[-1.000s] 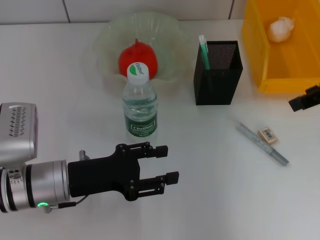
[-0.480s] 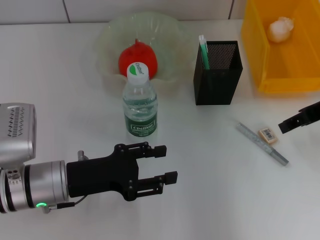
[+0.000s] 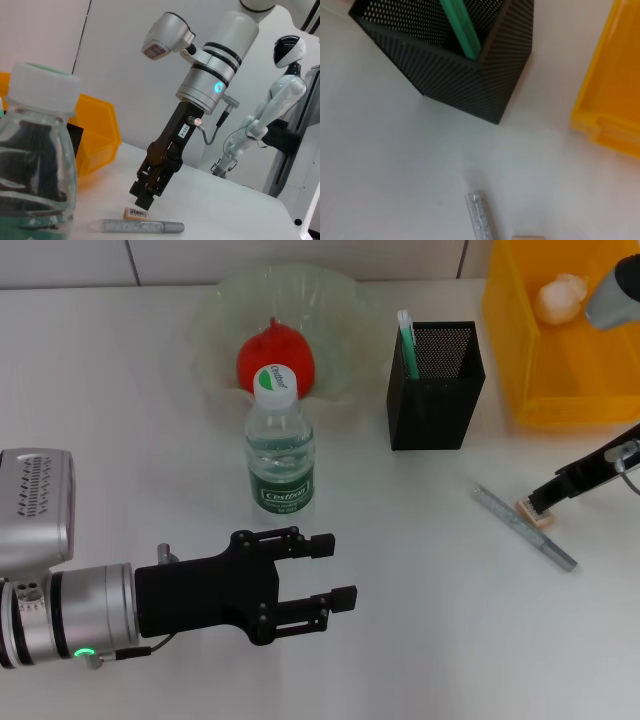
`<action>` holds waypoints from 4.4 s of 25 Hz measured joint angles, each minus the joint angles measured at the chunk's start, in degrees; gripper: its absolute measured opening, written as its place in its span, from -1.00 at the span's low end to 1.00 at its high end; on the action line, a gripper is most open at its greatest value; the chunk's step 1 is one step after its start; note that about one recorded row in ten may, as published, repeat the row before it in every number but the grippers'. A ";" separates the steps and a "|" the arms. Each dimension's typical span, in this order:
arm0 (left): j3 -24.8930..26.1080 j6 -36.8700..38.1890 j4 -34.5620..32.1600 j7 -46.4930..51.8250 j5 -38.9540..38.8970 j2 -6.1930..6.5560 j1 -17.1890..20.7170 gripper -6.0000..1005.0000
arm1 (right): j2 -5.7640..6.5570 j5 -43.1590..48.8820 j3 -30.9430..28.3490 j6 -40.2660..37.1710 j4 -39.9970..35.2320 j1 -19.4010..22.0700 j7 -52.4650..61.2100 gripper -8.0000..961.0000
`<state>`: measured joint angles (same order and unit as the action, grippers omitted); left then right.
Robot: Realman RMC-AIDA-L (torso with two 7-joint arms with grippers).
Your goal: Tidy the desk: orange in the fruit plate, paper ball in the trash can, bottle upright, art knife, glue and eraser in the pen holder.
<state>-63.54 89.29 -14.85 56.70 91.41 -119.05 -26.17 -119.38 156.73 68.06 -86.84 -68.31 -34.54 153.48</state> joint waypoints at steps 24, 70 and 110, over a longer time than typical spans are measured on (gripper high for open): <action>0.24 -0.17 0.00 -0.19 0.00 -0.04 0.14 0.32 | -0.15 -0.30 6.84 4.83 4.76 -1.58 2.17 0.07; 0.26 0.46 0.80 -0.19 -0.56 -0.12 1.12 0.32 | 0.64 -43.01 -13.50 13.35 8.78 0.66 -30.27 -0.02; -1.50 2.65 1.51 -0.60 -1.15 -0.13 0.88 0.32 | -0.24 -3.12 18.14 7.48 -0.34 -0.29 1.53 -0.07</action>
<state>-65.04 91.94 -13.33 56.10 90.26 -119.18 -25.29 -119.62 153.60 86.20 -79.36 -68.64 -34.83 155.01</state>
